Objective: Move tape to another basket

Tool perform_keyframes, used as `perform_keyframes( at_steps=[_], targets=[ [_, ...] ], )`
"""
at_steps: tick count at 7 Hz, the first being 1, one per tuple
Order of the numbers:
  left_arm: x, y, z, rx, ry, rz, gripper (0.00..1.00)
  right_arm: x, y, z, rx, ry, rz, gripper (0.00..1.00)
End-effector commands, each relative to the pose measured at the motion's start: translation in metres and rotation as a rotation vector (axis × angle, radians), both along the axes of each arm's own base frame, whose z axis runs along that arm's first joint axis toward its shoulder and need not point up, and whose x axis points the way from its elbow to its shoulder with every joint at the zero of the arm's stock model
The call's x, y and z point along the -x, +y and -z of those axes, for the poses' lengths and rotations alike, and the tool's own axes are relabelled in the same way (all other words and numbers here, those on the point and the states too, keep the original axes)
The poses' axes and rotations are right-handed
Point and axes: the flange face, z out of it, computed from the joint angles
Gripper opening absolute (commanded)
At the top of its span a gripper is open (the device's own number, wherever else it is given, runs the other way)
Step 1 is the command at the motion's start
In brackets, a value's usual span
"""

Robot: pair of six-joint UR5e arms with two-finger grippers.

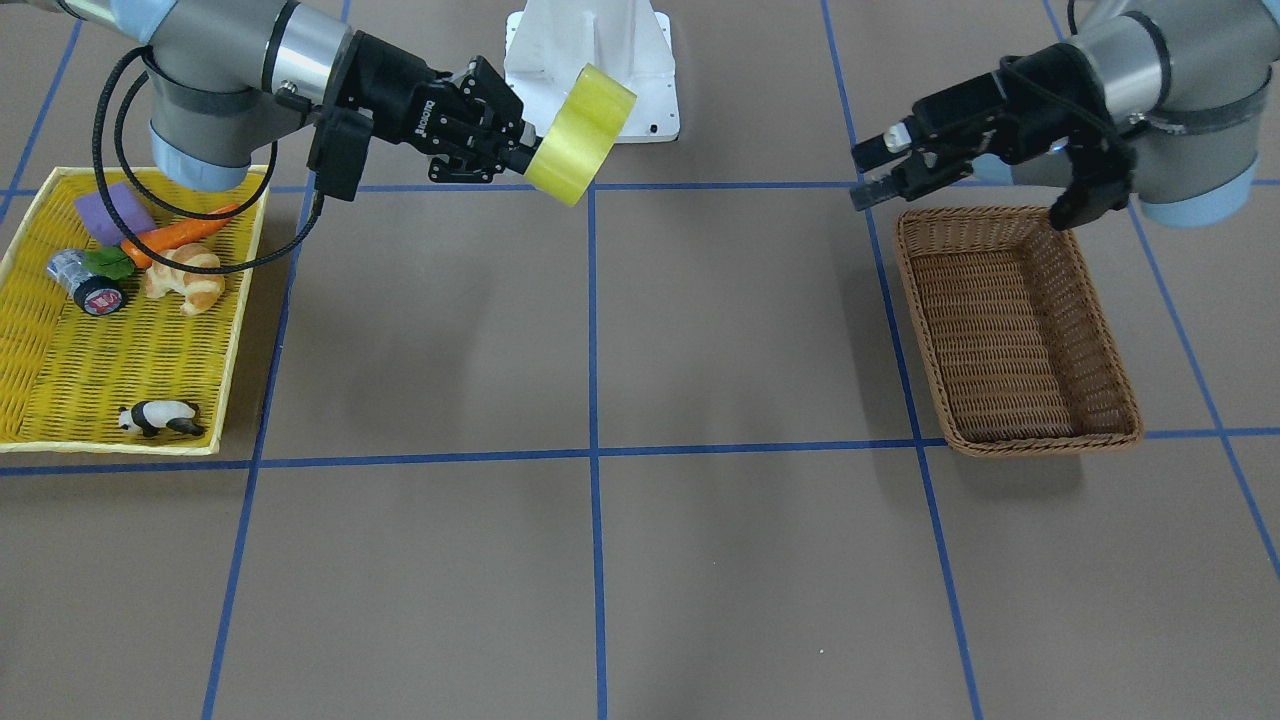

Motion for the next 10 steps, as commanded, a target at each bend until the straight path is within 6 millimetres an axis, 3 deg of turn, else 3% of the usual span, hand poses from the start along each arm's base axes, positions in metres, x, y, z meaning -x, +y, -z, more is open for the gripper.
perform_keyframes(
  at_steps=[1,3,4,7,10],
  targets=[
    [-0.052,0.040,0.043,-0.038,0.081,-0.101,0.98,0.010,0.010,0.014,-0.016,-0.008,0.082,0.00],
    [-0.066,0.051,0.075,-0.043,0.132,-0.159,0.98,0.012,0.018,0.017,-0.036,-0.003,0.139,0.00],
    [-0.062,0.055,0.084,-0.055,0.151,-0.165,0.98,0.009,0.022,0.023,-0.040,-0.010,0.169,0.00],
    [-0.064,0.061,0.087,-0.058,0.160,-0.175,0.98,0.005,0.028,0.031,-0.061,-0.025,0.193,0.00],
    [-0.078,0.075,0.087,-0.066,0.169,-0.211,0.95,0.006,0.030,0.032,-0.063,-0.028,0.198,0.00]
  ],
)
